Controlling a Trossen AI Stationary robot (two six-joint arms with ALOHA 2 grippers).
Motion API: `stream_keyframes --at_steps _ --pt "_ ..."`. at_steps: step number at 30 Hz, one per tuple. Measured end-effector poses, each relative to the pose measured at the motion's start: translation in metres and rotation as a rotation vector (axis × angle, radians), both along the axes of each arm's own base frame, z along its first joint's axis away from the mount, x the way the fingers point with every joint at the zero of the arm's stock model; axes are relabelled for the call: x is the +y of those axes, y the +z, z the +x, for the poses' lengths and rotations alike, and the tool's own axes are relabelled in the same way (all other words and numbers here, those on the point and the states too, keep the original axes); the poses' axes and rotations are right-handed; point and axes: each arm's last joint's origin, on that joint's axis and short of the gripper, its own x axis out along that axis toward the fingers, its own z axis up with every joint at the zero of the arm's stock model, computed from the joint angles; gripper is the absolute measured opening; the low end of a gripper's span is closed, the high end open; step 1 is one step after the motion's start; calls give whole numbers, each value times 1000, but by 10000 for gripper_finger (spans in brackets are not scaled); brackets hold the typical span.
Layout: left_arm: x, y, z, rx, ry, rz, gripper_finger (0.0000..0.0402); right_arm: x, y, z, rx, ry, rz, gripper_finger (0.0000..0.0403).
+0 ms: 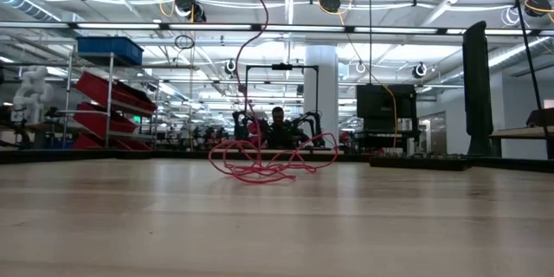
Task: Coil cords
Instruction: Coil the red wire into the spool
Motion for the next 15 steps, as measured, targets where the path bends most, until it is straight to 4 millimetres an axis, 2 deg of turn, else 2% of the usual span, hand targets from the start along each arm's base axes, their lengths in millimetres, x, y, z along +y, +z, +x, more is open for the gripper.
stream_keyframes --at_steps 8,11,15 --pt "0 0 0 -1 -4 -1 1 -4 -1 1 2 16 17 6" --pt "0 0 0 -2 -4 -2 3 -4 -1 1 0 13 26 2" --pt "-1 1 0 -15 -6 -2 28 -4 0 1 -5 5 41 1"
